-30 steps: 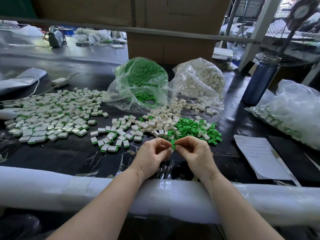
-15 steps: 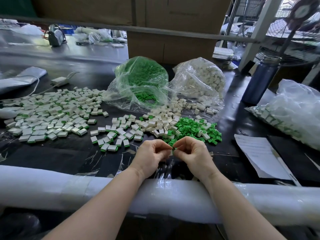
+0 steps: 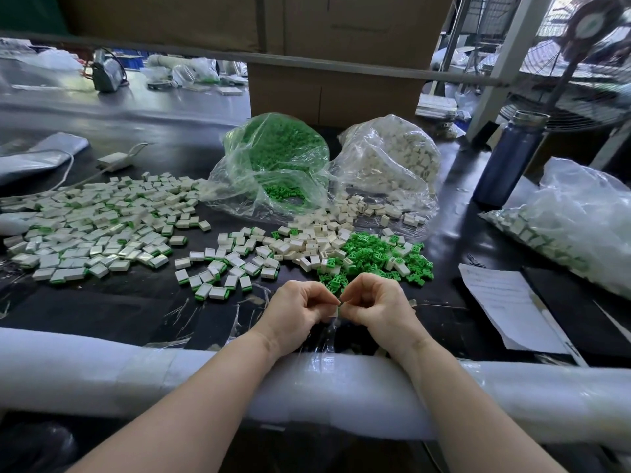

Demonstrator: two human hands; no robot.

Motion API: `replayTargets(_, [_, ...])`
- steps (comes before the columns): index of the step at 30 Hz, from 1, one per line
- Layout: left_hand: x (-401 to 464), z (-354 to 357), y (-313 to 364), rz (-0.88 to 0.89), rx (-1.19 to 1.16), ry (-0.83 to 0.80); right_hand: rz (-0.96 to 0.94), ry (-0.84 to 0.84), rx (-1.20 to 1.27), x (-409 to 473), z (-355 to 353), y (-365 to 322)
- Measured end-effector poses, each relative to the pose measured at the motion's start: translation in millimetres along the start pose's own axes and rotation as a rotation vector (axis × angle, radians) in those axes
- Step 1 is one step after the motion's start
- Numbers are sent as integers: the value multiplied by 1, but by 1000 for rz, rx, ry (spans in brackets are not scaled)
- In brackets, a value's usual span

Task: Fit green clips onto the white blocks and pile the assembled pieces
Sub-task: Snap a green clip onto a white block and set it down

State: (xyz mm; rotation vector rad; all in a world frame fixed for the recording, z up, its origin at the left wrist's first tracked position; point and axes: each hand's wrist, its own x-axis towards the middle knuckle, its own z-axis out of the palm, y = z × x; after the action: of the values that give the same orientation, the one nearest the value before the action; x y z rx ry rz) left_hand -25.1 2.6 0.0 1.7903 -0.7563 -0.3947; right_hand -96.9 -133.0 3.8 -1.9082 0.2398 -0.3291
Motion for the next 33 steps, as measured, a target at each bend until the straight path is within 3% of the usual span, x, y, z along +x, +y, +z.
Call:
replayTargets(23, [-1, 0, 1, 44, 88, -91, 8, -50, 45, 1, -3, 7])
replayTargets(33, [1, 1, -4, 46, 101, 25, 39, 38, 160, 4, 0, 7])
